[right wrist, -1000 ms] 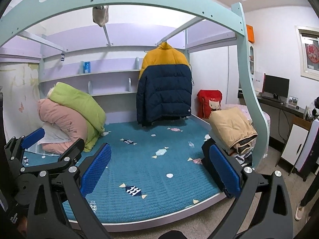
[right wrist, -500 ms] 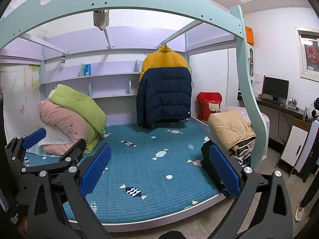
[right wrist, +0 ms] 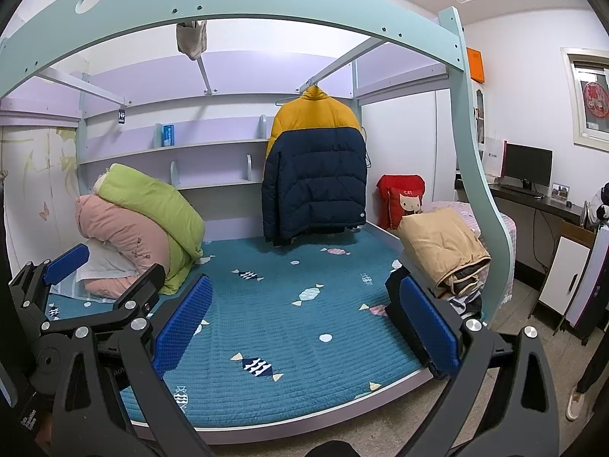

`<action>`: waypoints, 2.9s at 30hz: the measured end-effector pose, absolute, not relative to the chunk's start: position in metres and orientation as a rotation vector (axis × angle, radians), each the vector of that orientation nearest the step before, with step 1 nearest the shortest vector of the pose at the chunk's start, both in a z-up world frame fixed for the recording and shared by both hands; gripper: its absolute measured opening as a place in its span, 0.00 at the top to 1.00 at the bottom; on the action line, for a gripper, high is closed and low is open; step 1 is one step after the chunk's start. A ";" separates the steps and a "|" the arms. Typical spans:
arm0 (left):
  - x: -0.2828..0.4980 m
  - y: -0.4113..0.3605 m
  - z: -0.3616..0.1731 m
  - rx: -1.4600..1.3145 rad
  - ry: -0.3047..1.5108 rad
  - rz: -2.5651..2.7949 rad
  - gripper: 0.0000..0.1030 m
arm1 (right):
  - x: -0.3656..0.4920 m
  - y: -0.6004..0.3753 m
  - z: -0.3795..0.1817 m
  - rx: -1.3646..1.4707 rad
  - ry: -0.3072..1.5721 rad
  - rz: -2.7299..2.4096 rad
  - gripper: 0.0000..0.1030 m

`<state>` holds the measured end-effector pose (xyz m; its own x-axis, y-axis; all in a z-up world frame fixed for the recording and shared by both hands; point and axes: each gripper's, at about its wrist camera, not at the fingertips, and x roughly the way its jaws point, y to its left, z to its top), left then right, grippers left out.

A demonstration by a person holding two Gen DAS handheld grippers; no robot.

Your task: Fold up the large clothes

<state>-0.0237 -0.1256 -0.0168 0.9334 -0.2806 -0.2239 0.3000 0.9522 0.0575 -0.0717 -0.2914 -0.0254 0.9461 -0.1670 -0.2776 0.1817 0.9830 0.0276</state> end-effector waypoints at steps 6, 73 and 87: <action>-0.025 -0.127 -0.017 0.095 0.214 -0.297 0.05 | -0.071 -0.292 -0.025 0.053 0.278 -0.179 0.07; -0.019 -0.136 -0.023 0.109 0.225 -0.313 0.05 | -0.067 -0.298 -0.031 0.073 0.299 -0.188 0.07; -0.018 -0.135 -0.024 0.110 0.227 -0.312 0.05 | -0.066 -0.296 -0.034 0.078 0.304 -0.189 0.07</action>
<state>-0.0182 -0.1352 -0.0238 0.9266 -0.2910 -0.2381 0.3156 0.9462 0.0719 -0.0665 -0.2964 -0.0337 0.9366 -0.1735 -0.3044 0.1968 0.9793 0.0475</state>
